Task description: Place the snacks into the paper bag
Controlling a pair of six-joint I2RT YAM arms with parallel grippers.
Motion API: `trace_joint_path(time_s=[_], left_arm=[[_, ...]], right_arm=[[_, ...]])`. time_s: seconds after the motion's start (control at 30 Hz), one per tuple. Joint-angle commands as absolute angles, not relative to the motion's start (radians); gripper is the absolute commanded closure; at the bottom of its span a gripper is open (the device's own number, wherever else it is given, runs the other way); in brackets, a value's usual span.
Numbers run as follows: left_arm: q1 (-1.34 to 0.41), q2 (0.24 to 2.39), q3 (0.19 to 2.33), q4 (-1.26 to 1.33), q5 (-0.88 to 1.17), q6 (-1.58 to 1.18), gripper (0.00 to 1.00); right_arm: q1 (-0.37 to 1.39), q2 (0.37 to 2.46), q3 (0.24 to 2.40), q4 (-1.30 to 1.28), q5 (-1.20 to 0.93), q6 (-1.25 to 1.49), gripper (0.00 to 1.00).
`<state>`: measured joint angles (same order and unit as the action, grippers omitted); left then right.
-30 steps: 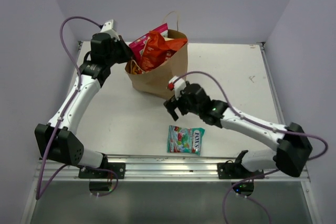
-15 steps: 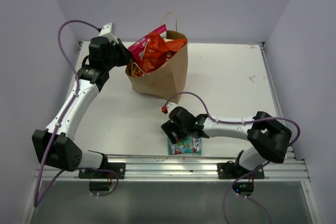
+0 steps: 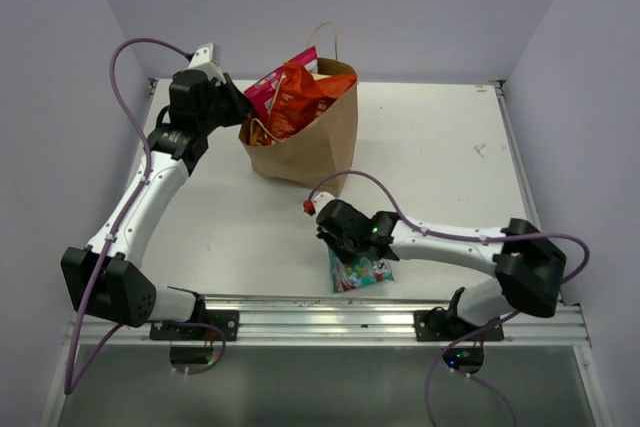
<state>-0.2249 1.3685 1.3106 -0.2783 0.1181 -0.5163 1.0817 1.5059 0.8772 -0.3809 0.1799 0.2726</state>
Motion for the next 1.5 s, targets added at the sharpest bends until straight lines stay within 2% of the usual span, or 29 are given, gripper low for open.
trace_joint_path(time_s=[0.0,0.1,0.2,0.3,0.47,0.6,0.7,1.13,1.3,1.47], left_arm=[[-0.229,1.339,1.324,-0.224,0.121,-0.532,1.00],[-0.229,1.345,1.325,-0.224,0.129,-0.535,1.00],[-0.229,1.345,1.318,-0.213,0.140,-0.543,1.00],[-0.229,1.347,1.315,-0.207,0.144,-0.543,1.00],[-0.229,1.344,1.316,-0.215,0.141,-0.538,1.00],[-0.229,1.342,1.316,-0.218,0.138,-0.540,1.00],[-0.229,1.338,1.316,-0.222,0.138,-0.540,1.00],[-0.230,1.348,1.335,-0.239,0.123,-0.531,1.00],[-0.229,1.341,1.341,-0.248,0.115,-0.525,1.00],[-0.229,1.332,1.344,-0.258,0.114,-0.517,1.00]], right_arm=[[1.091,1.292,1.070,-0.569,0.305,0.207,1.00],[1.089,1.186,1.268,-0.682,0.423,0.149,1.00],[1.091,1.152,1.417,-0.655,0.503,0.046,1.00],[1.089,1.155,1.447,-0.374,0.572,-0.116,1.00],[1.075,1.290,1.427,0.107,0.586,-0.394,1.00],[1.002,1.438,1.486,0.371,0.456,-0.377,1.00],[0.991,1.563,1.572,0.463,0.408,-0.382,1.00],[0.986,1.836,1.971,0.436,0.270,-0.388,1.00],[0.985,1.864,1.912,0.468,0.287,-0.361,1.00],[0.977,1.825,1.680,0.566,0.317,-0.325,1.00]])
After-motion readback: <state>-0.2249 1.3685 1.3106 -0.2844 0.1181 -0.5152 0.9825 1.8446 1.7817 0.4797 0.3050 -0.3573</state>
